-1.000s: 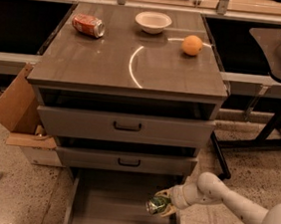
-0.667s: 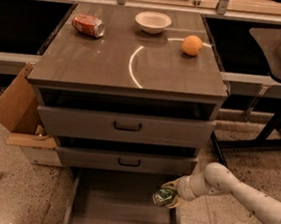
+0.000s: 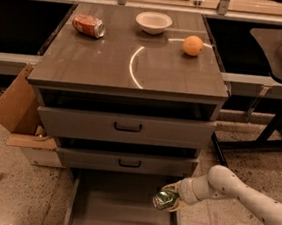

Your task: Pick green can from bottom drawer and place on counter

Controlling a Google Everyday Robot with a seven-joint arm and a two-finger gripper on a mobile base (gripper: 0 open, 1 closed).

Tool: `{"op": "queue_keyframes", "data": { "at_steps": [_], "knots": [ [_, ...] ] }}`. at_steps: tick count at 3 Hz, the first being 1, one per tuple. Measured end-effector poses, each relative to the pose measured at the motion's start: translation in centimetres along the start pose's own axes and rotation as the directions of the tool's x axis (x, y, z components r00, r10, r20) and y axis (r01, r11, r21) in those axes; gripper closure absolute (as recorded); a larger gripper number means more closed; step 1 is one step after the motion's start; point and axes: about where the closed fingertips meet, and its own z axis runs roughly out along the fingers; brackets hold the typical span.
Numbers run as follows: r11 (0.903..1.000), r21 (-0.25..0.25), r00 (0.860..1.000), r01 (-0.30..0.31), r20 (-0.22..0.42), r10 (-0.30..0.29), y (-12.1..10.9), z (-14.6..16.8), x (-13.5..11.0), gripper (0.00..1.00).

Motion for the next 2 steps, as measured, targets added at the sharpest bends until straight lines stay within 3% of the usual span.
{"op": "queue_keyframes", "data": {
  "at_steps": [2],
  "knots": [
    [0.9949,0.027,0.995,0.097,0.029,-0.098,-0.1,-4.7,-10.1,1.0]
  ]
}}
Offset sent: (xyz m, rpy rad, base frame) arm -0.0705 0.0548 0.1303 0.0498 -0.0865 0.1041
